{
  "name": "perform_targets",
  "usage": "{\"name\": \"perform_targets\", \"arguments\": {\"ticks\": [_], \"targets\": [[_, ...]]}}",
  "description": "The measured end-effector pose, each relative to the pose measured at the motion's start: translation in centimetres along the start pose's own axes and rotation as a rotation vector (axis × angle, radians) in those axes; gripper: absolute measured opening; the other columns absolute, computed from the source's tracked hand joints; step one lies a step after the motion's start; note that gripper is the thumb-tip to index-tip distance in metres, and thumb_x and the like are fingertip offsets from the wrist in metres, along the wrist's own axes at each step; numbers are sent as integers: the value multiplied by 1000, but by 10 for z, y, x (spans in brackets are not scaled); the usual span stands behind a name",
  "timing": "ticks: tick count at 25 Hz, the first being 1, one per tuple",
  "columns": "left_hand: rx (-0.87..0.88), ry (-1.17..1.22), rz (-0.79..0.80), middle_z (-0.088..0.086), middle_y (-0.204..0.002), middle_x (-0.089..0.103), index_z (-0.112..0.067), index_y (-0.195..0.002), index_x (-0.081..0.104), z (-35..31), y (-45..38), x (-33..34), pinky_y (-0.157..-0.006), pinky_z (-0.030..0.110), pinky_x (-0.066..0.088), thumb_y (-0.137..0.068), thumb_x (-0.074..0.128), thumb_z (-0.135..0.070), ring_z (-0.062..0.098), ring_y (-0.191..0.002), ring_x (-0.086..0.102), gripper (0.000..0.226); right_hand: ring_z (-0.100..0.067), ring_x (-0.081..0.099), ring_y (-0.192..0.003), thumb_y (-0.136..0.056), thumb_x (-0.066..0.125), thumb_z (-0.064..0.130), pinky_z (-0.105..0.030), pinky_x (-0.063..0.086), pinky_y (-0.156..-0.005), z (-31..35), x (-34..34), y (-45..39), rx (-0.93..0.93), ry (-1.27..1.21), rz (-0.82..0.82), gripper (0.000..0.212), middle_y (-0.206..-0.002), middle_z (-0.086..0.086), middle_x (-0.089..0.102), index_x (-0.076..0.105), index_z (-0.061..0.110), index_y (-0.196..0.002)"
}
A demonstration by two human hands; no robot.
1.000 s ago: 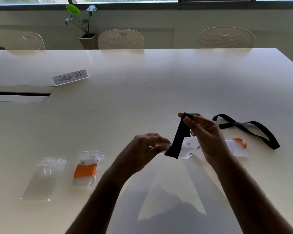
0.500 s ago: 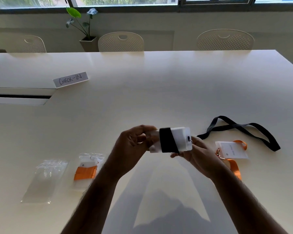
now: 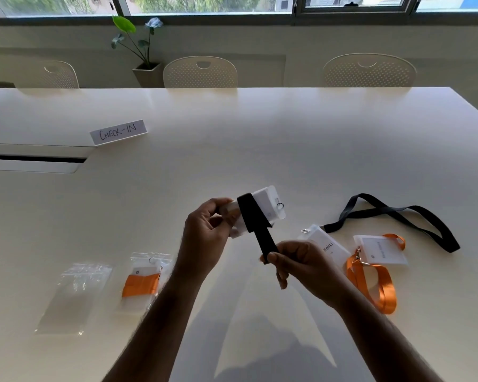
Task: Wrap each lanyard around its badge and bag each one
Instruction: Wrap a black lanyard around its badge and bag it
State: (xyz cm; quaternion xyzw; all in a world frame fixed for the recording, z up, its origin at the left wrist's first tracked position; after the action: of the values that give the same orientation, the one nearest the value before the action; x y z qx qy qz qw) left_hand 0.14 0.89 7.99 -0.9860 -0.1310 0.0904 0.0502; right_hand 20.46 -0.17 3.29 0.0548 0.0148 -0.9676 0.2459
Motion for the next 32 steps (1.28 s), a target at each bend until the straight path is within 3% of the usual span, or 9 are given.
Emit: {"name": "perform_targets", "arguments": {"ticks": [2, 5, 8, 13, 17, 22, 27, 29, 32], "targets": [[61, -115, -24, -8, -89, 77, -22, -108, 72, -1, -4, -3, -71, 38, 66, -96, 74, -22, 16, -78, 76, 13, -24, 68, -59, -101, 65, 30, -38, 57, -89, 5, 2, 3, -8, 64, 4, 18, -53, -3, 64, 80, 24, -94], [199, -274, -54, -6, -97, 76, -17, -113, 73, -8, -1, 3, -70, 30, 63, -96, 73, -24, 11, -78, 73, 18, -21, 47, -47, -99, 66, 35, -22, 47, -60, 20, -2, 4, -25, 60, -44, 20, -50, -2, 53, 82, 23, -97], [307, -365, -52, -7, -102, 74, -15, -114, 73, -15, 9, 15, -71, 19, 58, -97, 72, -22, 6, -78, 69, 19, -21, 39, -47, -98, 66, 32, -24, 34, -50, 30, -11, 2, -40, 9, -129, 22, -50, -5, 48, 83, 20, -92], [402, -440, 5, -5, -104, 72, -10, -115, 73, -24, 18, 32, -78, 2, 45, -99, 69, -18, -2, -85, 62, 18, -23, 48, -47, -100, 61, 29, -27, 36, -48, 33, -18, -3, -63, -113, -263, 28, -56, -7, 51, 79, 8, -94], [392, -417, 99, -8, -104, 72, -12, -115, 73, -22, 26, 44, -78, 3, 45, -102, 66, -22, -11, -89, 62, 18, -29, 60, -52, -102, 61, 26, -31, 39, -47, 27, -21, -6, -29, -126, -306, 28, -62, -6, 62, 74, 5, -89], [350, -391, 164, -4, -109, 73, -12, -117, 73, -14, 28, 50, -78, 12, 54, -102, 65, -22, 4, -92, 68, 20, -27, 72, -63, -100, 64, 17, -29, 44, -48, 32, -23, -3, -33, -213, -308, 16, -77, -15, 75, 75, 5, -101], [349, -374, 156, -5, -111, 73, -11, -118, 73, -17, 31, 51, -79, 9, 53, -101, 65, -20, 4, -95, 68, 21, -27, 74, -61, -99, 67, 8, -26, 46, -44, 36, -30, -4, -87, -106, -329, 12, -76, -14, 77, 76, 13, -103], [351, -375, 166, -6, -110, 72, -12, -118, 73, -19, 30, 50, -77, 6, 51, -100, 66, -15, 4, -96, 67, 20, -21, 73, -61, -98, 68, 6, -25, 51, -50, 35, -33, -4, -103, -43, -355, 19, -75, -9, 77, 78, 20, -106], [339, -365, 181, -10, -108, 72, -14, -117, 74, -16, 31, 47, -76, 7, 51, -100, 66, -15, 3, -94, 68, 19, -6, 63, -73, -95, 74, 20, -21, 48, -68, 44, -38, 1, -162, 426, -436, 21, -81, 15, 68, 80, 32, -111]]}}
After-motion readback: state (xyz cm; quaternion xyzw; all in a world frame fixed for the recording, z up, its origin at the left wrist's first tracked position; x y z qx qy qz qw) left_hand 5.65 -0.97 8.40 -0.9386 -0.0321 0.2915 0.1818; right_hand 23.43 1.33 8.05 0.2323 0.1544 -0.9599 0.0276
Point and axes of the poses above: each hand's wrist, its own y-axis away from the middle knuckle, its own x-axis out of the palm, z = x × y, the point moved 8 cm from there along -y, towards the middle knuckle
